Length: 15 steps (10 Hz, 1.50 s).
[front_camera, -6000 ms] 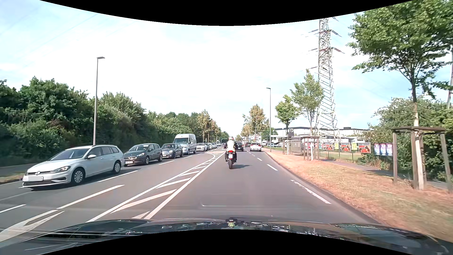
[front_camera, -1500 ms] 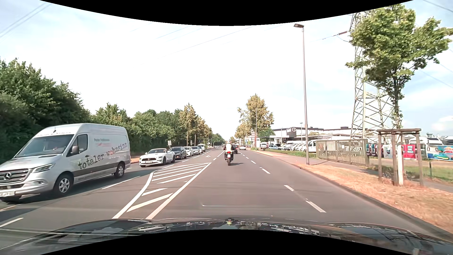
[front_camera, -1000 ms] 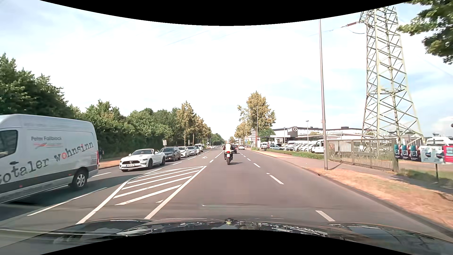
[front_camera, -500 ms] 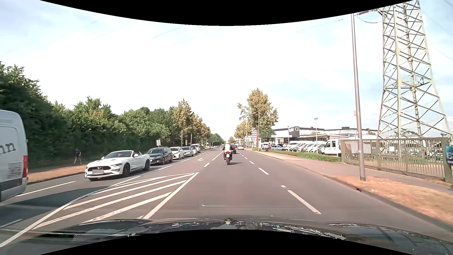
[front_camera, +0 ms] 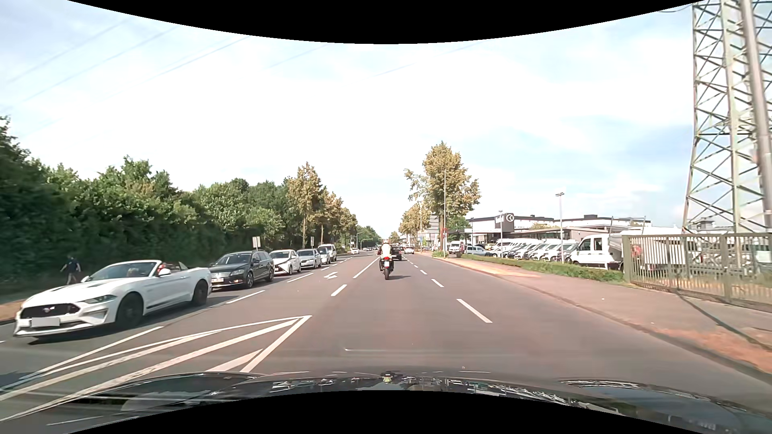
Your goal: Follow the waypoints while adhering to traffic rules and regulations
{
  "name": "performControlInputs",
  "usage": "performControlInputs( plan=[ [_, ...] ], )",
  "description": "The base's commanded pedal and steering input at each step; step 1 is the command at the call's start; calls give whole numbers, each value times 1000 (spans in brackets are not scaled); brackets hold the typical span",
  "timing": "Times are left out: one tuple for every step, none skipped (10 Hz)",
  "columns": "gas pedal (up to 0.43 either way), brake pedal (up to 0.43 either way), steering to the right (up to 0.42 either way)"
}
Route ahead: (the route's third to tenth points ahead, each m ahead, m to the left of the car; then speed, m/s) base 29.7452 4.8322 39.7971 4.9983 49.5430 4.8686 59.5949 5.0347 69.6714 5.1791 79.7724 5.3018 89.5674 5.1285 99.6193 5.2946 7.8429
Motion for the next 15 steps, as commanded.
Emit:
performControlInputs(
  plan=[
    [197,0,-3],
    [169,0,-3],
    [138,0,-4],
    [110,0,-3],
    [98,0,-4],
    [87,0,-3],
    [87,0,-4],
    [67,0,-3],
    [59,0,-3],
    [59,0,-4],
    [59,0,-4],
    [59,0,-3],
    [59,0,-4],
    [59,0,-4],
    [59,0,-4]
  ],
)
